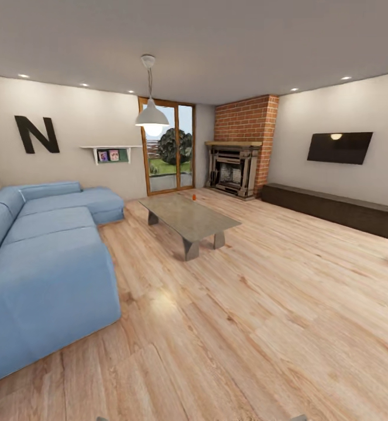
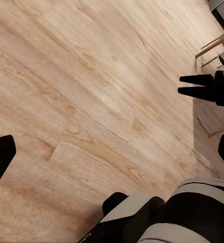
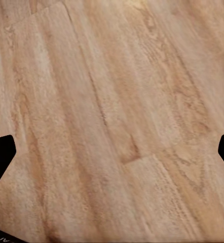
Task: Put the three can of soda from the living room inside the tash can in the kitchen.
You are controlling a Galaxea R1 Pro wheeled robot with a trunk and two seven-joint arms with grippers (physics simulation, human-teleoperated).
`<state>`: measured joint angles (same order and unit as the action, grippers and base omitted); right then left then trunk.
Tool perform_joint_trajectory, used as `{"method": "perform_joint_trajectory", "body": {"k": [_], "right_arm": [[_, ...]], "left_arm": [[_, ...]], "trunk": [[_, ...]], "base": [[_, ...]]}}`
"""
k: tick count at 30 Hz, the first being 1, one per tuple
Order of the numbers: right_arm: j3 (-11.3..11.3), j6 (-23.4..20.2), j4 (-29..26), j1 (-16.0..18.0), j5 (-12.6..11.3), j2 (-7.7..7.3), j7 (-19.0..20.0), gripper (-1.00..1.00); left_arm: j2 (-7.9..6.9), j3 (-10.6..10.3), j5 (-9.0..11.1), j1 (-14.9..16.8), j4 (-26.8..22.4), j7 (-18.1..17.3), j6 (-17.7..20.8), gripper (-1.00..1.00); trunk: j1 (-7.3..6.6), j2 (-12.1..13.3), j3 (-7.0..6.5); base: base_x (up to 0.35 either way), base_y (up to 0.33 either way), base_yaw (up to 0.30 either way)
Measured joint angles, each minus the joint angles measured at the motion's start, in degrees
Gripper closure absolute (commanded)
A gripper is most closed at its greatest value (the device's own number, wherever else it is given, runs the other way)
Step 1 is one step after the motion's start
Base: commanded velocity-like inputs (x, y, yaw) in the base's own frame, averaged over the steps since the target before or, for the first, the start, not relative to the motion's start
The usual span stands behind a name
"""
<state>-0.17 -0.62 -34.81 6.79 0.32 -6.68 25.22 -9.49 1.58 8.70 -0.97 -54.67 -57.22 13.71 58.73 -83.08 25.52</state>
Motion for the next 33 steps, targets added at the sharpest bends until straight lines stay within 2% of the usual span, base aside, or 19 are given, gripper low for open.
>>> {"method": "perform_joint_trajectory", "body": {"k": [33], "right_arm": [[0.0, 0.0, 0.09, -0.02, 0.03, 0.0, -0.07, -1.0]], "left_arm": [[0.0, 0.0, 0.0, 0.0, 0.0, 0.0, 0.0, -1.0]], "trunk": [[0.0, 0.0, 0.0]], "base": [[0.0, 0.0, -0.3]]}}
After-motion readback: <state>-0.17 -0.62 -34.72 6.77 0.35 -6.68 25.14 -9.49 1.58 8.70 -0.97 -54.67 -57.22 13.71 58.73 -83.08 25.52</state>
